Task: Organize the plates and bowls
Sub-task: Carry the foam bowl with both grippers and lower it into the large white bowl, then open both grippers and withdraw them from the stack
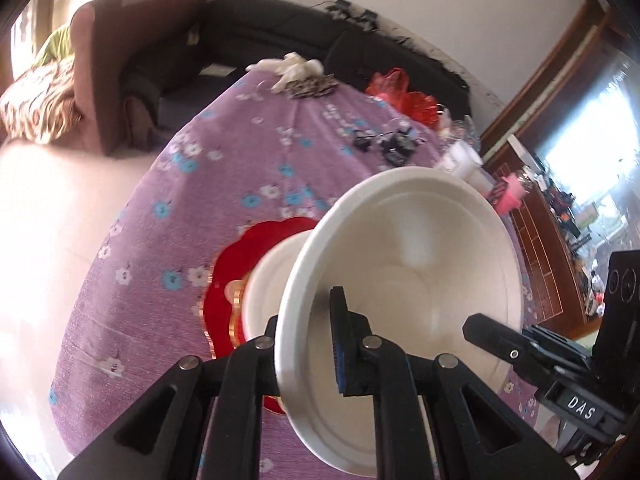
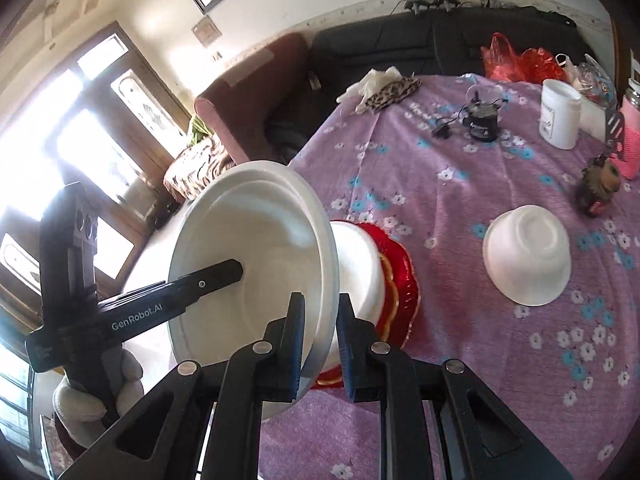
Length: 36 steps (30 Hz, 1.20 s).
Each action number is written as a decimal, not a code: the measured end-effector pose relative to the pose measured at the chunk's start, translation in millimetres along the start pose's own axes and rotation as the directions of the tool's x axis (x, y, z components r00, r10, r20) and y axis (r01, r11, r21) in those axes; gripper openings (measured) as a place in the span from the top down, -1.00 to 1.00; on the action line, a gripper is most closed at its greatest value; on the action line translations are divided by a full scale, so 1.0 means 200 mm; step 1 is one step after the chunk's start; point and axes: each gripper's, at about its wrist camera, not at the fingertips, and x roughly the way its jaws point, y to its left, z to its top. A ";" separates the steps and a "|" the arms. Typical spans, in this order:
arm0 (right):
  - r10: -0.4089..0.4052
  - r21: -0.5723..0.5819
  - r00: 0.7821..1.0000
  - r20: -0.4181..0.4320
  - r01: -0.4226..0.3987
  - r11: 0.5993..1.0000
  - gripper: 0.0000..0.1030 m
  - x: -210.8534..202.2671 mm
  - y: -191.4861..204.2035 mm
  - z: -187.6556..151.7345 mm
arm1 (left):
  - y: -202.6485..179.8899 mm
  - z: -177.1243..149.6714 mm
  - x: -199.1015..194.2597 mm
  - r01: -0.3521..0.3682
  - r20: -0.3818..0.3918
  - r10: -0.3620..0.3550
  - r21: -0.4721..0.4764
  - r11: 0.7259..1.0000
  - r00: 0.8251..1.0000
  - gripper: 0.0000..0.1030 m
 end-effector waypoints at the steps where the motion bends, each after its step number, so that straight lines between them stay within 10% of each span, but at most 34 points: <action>1: -0.005 0.000 1.000 -0.011 0.005 1.000 0.66 0.03 0.00 0.01 | 0.02 0.00 0.01 -0.006 -0.008 0.006 -0.004 1.000 1.000 0.77; 18: -0.056 -0.013 0.998 -0.001 0.056 0.998 0.65 0.14 0.00 0.04 | 0.15 0.00 0.18 -0.081 -0.019 0.080 -0.034 0.996 0.997 0.59; 23: -0.039 -0.002 0.998 0.039 0.039 0.999 0.29 0.11 -0.01 0.05 | 0.13 0.00 0.11 -0.111 0.048 0.112 -0.031 0.993 0.993 -0.08; 36: -0.015 0.052 0.982 0.191 0.005 0.999 0.01 -0.16 -0.16 0.01 | -0.18 -0.13 -0.23 -0.313 0.365 0.251 0.119 0.942 0.896 -0.44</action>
